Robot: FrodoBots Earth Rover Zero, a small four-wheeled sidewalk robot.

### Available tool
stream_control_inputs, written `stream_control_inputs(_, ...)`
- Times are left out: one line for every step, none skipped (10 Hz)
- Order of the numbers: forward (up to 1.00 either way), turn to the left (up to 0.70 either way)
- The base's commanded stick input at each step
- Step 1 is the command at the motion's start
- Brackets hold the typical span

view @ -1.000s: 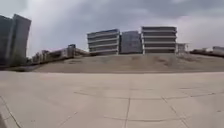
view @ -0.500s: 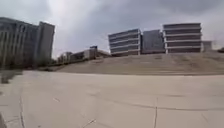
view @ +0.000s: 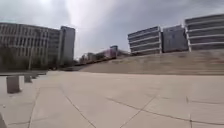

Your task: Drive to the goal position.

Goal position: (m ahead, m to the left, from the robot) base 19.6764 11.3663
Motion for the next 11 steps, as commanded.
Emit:
stream_control_inputs(0.70,0.00)
stream_control_inputs(0.70,0.00)
stream_control_inputs(0.70,0.00)
stream_control_inputs(0.70,0.00)
stream_control_inputs(0.70,0.00)
stream_control_inputs(0.70,0.00)
stream_control_inputs(0.70,0.35)
stream_control_inputs(0.70,0.35)
stream_control_inputs(0.70,0.35)
stream_control_inputs(0.70,0.35)
stream_control_inputs(0.70,0.35)
